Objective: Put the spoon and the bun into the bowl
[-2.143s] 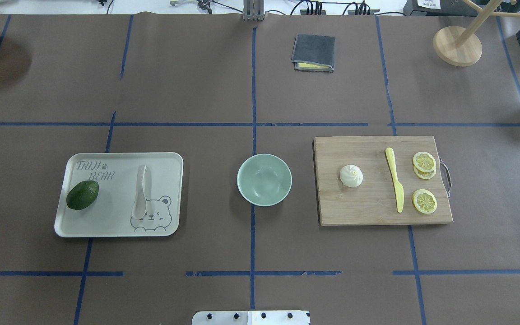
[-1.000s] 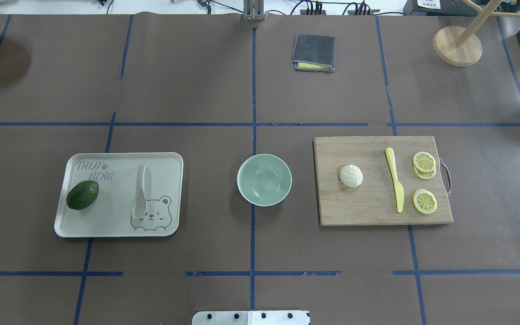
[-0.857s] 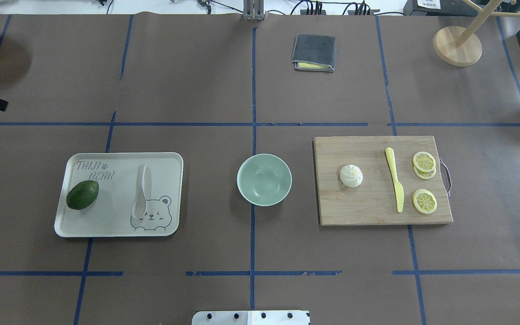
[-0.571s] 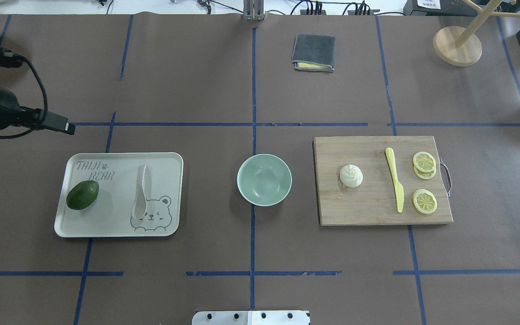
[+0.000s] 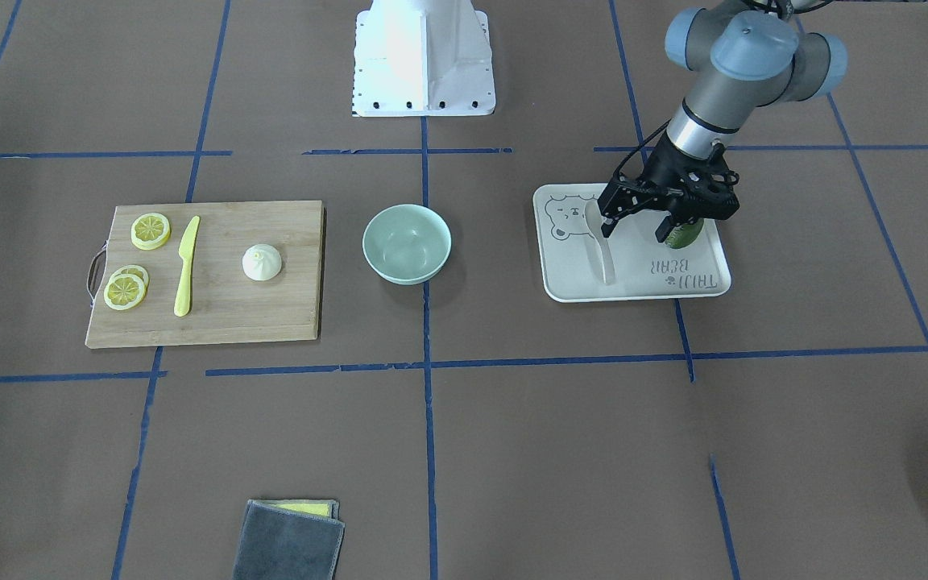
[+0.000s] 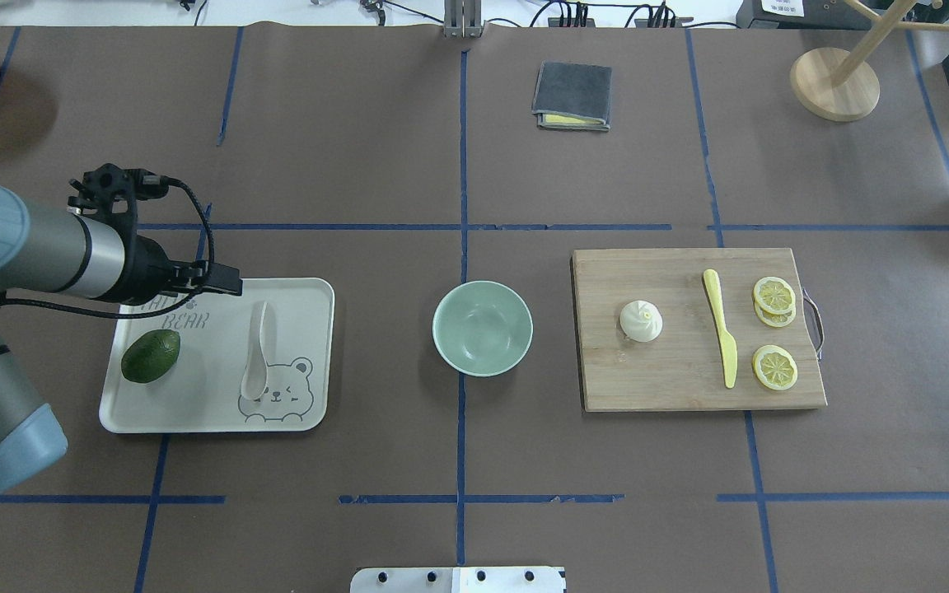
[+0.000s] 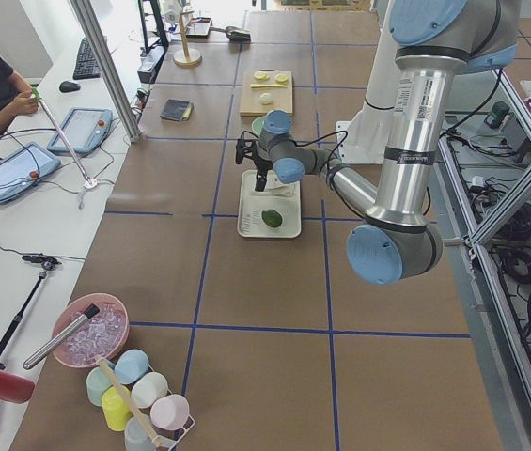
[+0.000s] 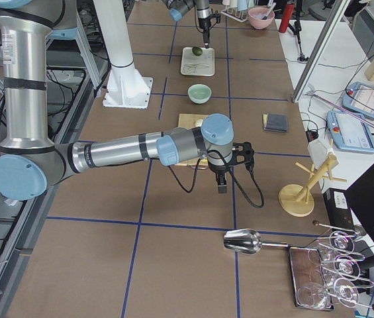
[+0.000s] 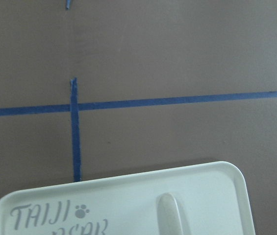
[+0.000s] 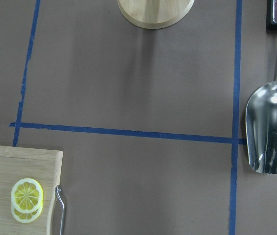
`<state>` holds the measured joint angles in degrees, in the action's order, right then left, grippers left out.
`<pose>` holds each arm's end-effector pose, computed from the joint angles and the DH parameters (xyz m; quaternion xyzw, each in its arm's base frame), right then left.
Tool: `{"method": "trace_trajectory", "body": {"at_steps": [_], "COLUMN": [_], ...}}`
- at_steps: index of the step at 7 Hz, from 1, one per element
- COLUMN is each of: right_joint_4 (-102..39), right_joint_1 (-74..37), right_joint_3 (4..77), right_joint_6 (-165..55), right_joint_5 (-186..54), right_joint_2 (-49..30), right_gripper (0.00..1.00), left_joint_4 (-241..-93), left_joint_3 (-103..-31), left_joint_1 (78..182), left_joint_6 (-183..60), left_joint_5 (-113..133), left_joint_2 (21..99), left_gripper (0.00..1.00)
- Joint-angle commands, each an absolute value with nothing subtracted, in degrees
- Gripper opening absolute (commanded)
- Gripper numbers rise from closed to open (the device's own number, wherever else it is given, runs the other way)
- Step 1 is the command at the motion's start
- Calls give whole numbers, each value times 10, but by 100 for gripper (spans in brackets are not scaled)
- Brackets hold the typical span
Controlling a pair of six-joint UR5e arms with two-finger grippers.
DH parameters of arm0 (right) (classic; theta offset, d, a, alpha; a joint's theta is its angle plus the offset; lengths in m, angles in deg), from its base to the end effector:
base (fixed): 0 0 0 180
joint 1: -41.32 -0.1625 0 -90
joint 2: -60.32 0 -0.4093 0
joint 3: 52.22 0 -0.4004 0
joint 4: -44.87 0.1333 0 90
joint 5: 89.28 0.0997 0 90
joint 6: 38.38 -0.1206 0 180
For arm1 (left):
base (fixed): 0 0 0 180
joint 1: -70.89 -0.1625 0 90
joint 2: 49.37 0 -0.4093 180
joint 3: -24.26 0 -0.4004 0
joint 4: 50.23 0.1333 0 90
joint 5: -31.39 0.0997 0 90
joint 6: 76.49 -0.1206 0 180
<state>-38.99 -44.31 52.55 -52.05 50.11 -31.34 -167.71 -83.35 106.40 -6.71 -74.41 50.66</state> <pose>0.0037 -0.4998 0.5220 0.0855 -0.4306 0.0030 0.8985 0.4123 -0.4176 0.3644 0.1065 0.4621 -0.0538 0.8788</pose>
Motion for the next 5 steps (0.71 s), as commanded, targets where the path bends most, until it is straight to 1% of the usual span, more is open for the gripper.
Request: {"method": "trace_trajectory", "body": {"at_steps": [1,3,5], "right_joint_4": [-390,-390,-390], "right_joint_1": [-439,-438,-432], "right_joint_3": [528,528,539], "right_joint_6": [-527,-528,-556], "right_joint_5": [503,503,503], "right_joint_2": [-307,-307,-306], "right_gripper": [100,100,100], "left_joint_4": [-1605,-1576,-1581], "left_joint_3": [-806,-798,-787], "left_joint_1": [1021,1006,1005], "left_joint_6": [-49,-49,-49], "left_joint_5": [-680,-663,-663], "left_joint_2": [555,566,564], "left_gripper": [90,83,82]}}
